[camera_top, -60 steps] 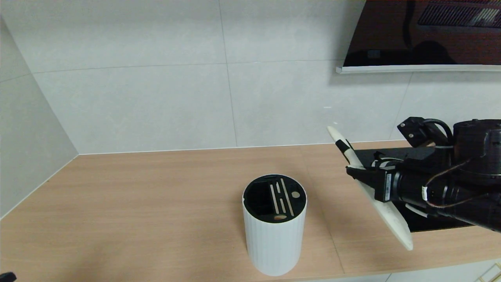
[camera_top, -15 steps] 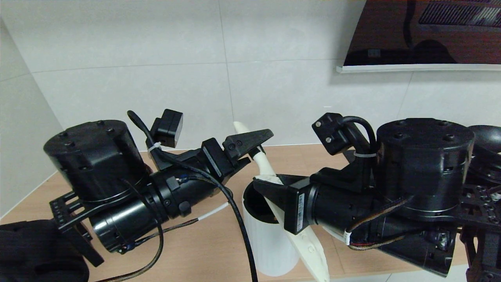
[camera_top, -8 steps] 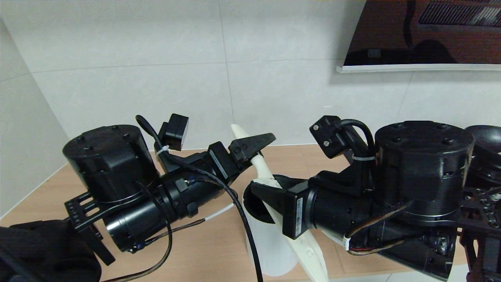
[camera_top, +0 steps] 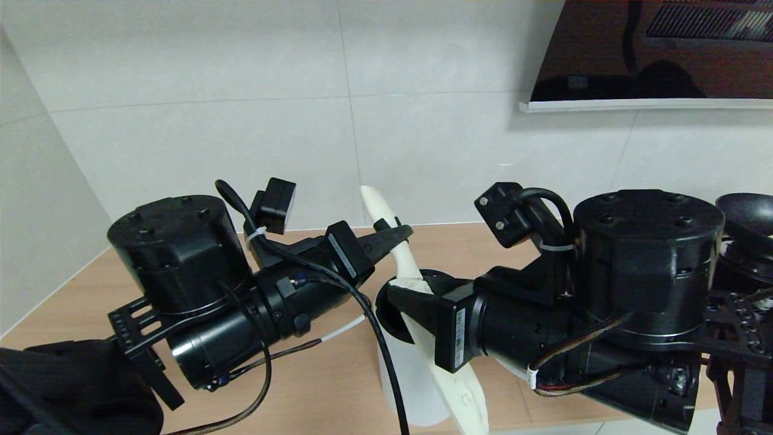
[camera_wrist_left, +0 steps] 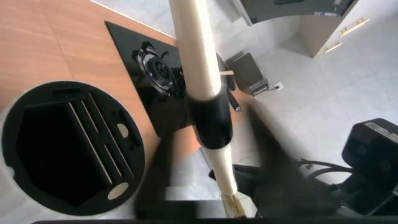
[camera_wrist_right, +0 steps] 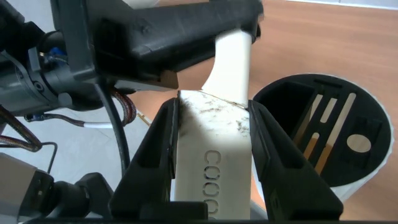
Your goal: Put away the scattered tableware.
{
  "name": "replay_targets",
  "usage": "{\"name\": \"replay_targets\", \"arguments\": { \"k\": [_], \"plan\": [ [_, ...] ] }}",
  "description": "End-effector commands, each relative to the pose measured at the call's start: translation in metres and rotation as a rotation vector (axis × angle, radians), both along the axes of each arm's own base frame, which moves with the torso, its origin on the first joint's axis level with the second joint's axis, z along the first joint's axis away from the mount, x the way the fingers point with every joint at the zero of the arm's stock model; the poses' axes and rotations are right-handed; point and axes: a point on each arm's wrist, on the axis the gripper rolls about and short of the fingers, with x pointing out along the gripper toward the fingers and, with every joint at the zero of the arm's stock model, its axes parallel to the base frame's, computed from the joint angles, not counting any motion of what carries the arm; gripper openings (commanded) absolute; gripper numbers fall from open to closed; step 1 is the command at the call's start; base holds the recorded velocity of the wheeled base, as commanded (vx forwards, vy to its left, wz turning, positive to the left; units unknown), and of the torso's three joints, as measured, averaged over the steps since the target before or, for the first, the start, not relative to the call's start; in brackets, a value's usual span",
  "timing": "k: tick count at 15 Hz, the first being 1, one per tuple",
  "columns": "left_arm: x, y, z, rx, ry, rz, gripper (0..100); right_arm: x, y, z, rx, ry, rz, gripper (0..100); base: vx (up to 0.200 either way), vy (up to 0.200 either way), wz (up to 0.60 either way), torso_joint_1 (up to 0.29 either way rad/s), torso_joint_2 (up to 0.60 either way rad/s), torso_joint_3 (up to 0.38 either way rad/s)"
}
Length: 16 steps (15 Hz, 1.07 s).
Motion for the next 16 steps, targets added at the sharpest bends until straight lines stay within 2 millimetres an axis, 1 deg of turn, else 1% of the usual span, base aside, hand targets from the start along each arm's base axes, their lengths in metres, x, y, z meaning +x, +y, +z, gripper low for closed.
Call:
{"name": "replay_targets", "arguments": {
  "k": [1,14,15,16],
  "plan": [
    [-0.0003,0.0004,0.0005,-0.001,0.001,0.0,0,-0.0002,-0.0002,0.001,0.005,-0.003,0.0,0,0.0,0.0,0.0,0.0,0.0,0.0],
    [-0.0014,0.0012,0.0019,-0.004,-0.003,-0.001,0,0.0009,-0.0004,0.0008,0.003,-0.003,-0.006,0,0.0,0.0,0.0,0.0,0.0,0.0],
    [-0.0014,0.0012,0.0019,-0.004,-0.003,-0.001,0,0.0009,-0.0004,0.0008,0.003,-0.003,-0.006,100,0.0,0.0,0.0,0.0,0.0,0.0],
    [-0.0014,0.0012,0.0019,-0.004,-0.003,-0.001,0,0.0005,-0.0001,0.0008,0.003,-0.003,-0.005,100,0.0,0.0,0.0,0.0,0.0,0.0]
  ]
}}
